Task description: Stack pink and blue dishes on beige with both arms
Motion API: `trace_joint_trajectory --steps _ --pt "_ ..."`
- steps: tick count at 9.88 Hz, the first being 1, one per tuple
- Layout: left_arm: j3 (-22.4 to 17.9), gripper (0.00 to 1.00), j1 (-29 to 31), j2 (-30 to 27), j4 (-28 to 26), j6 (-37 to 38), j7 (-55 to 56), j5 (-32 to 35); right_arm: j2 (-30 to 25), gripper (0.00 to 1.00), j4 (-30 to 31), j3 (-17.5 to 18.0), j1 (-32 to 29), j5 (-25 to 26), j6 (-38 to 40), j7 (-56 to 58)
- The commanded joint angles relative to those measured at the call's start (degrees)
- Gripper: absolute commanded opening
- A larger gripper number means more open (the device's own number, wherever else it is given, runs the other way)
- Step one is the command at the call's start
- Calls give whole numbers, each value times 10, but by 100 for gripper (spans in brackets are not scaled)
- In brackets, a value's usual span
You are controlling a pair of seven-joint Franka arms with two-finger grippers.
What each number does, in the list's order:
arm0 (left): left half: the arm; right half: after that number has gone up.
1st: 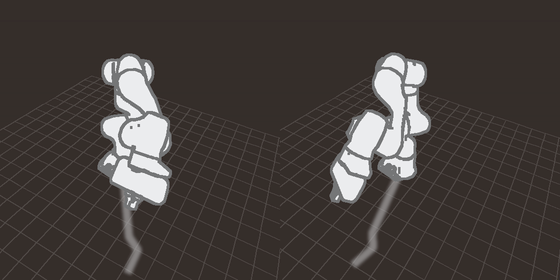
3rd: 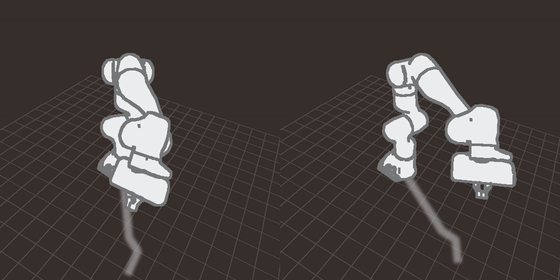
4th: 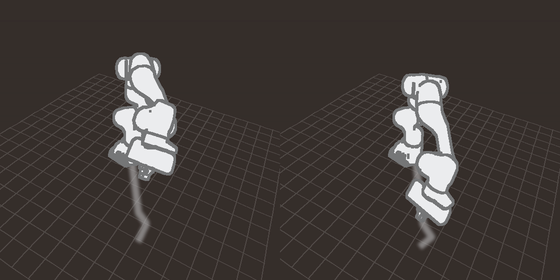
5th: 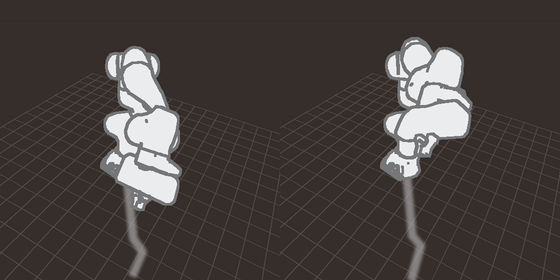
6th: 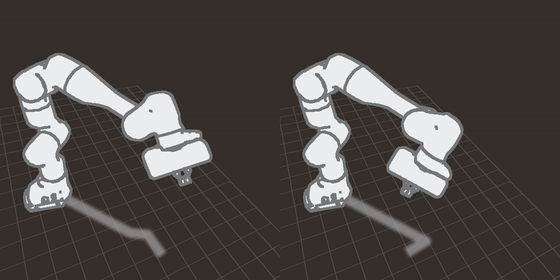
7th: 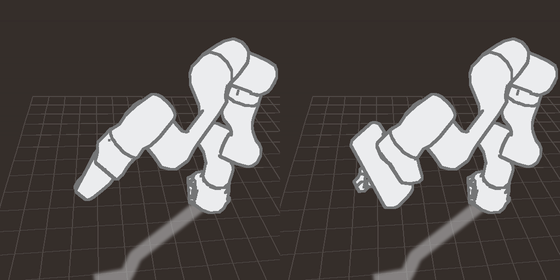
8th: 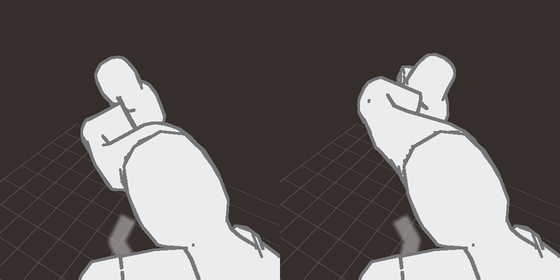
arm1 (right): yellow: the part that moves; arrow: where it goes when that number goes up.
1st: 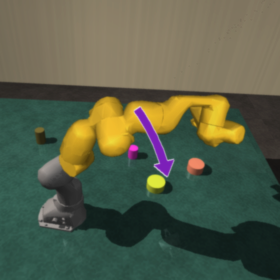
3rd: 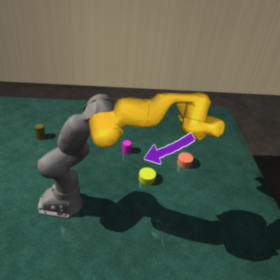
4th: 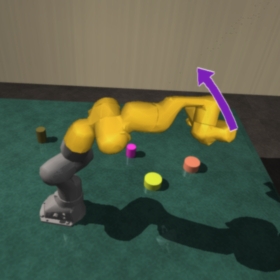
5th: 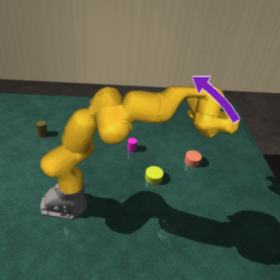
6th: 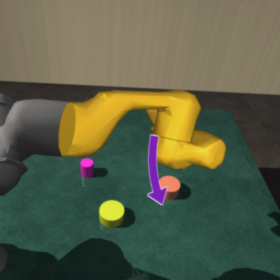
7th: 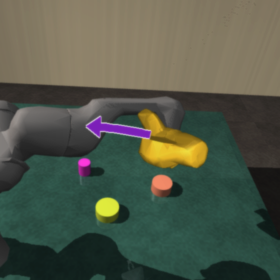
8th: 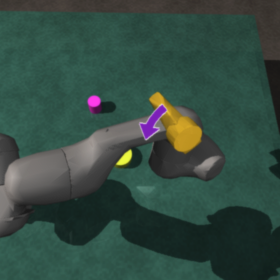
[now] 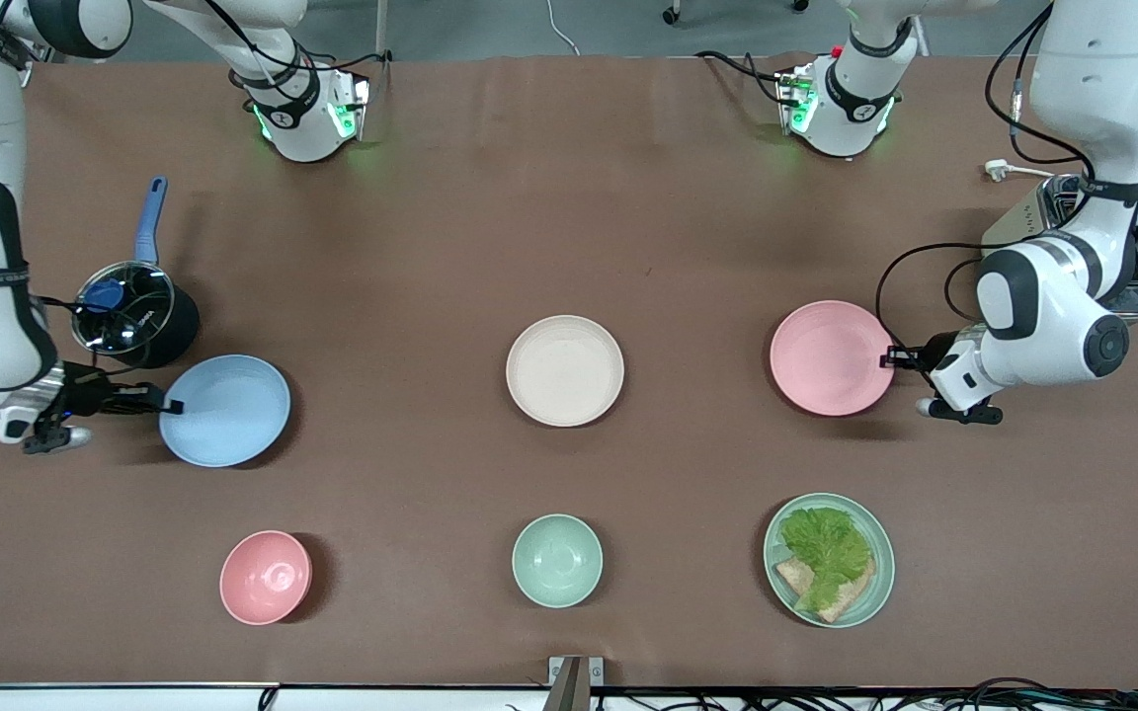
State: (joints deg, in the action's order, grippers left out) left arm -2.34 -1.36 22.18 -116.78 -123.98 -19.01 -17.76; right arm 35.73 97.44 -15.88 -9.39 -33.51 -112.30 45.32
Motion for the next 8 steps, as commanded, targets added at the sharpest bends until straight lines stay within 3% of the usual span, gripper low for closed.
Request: trace_joint_trajectory --steps 1,2,5,8 --pt "104 0 2 -16 5 -12 104 -10 -12 1 -91 -9 3 64 103 -88" --pt "150 0 3 -9 13 -33 153 -10 -24 1 -128 -10 3 79 137 -125" --pt "289 0 -5 52 15 -189 340 0 -36 1 -220 -6 21 119 253 -217" --pt "338 0 -19 92 23 -228 474 87 -93 1 -195 13 75 120 277 -302"
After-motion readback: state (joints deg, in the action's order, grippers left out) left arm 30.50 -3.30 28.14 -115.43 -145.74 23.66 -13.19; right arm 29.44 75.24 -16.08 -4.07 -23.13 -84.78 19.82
